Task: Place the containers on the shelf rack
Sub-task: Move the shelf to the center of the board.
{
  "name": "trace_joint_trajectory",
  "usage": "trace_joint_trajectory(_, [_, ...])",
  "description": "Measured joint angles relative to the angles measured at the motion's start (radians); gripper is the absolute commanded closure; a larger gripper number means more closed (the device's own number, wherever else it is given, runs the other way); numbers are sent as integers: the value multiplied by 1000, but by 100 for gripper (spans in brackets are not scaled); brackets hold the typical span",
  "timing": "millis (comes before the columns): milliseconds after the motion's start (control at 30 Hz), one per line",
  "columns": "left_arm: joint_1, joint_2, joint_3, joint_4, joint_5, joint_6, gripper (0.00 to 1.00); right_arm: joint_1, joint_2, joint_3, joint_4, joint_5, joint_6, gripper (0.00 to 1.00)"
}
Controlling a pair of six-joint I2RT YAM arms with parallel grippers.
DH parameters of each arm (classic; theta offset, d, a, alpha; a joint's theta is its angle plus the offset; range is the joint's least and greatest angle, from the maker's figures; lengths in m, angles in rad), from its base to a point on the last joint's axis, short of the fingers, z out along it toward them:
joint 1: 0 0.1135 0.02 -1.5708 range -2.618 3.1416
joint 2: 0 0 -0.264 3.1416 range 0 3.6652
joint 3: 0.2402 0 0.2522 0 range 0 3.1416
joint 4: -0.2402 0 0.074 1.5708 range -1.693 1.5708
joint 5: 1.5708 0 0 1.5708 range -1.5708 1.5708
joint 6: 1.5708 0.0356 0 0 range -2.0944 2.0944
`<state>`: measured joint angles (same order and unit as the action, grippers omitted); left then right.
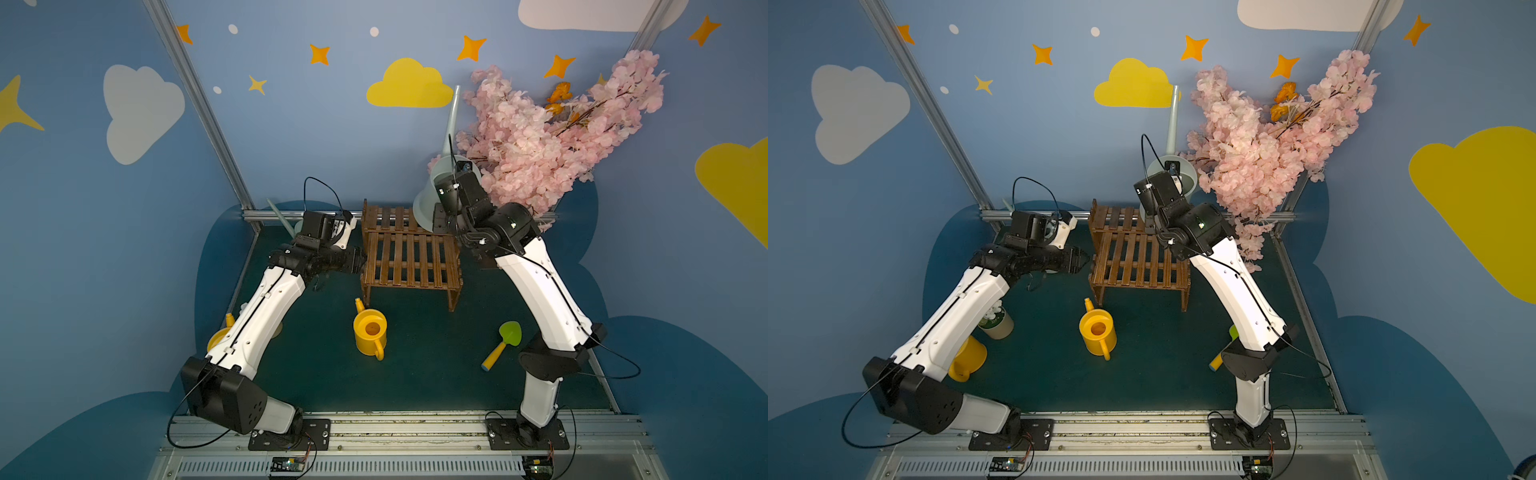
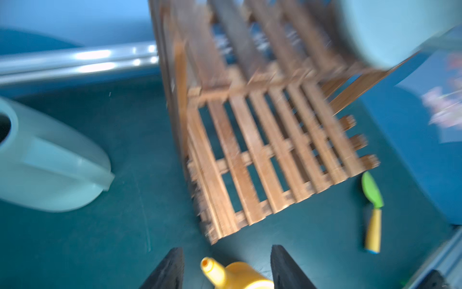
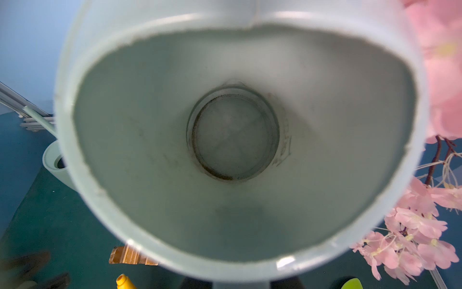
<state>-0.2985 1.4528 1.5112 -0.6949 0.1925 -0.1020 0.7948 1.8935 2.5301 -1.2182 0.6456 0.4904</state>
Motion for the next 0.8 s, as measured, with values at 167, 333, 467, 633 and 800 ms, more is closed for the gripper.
trace_joint_trajectory(167, [-27,46,134,1,68,-35,41,1,-3,0,-7,0,0,98])
trace_joint_trajectory(333, [-58,193,309,8,131,-96,41,1,-3,0,-14,-1,0,93])
trace_joint_trajectory(467, [-72,348,477,3,167,-142,41,1,-3,0,-16,-1,1,91])
trace_joint_trajectory(633, [-90,521,686,-18,185,-188,41,-1,-3,0,-16,-2,0,88])
trace_joint_trajectory(800, [-116,602,774,-27,181,-203,41,-11,-3,0,-14,-13,0,86])
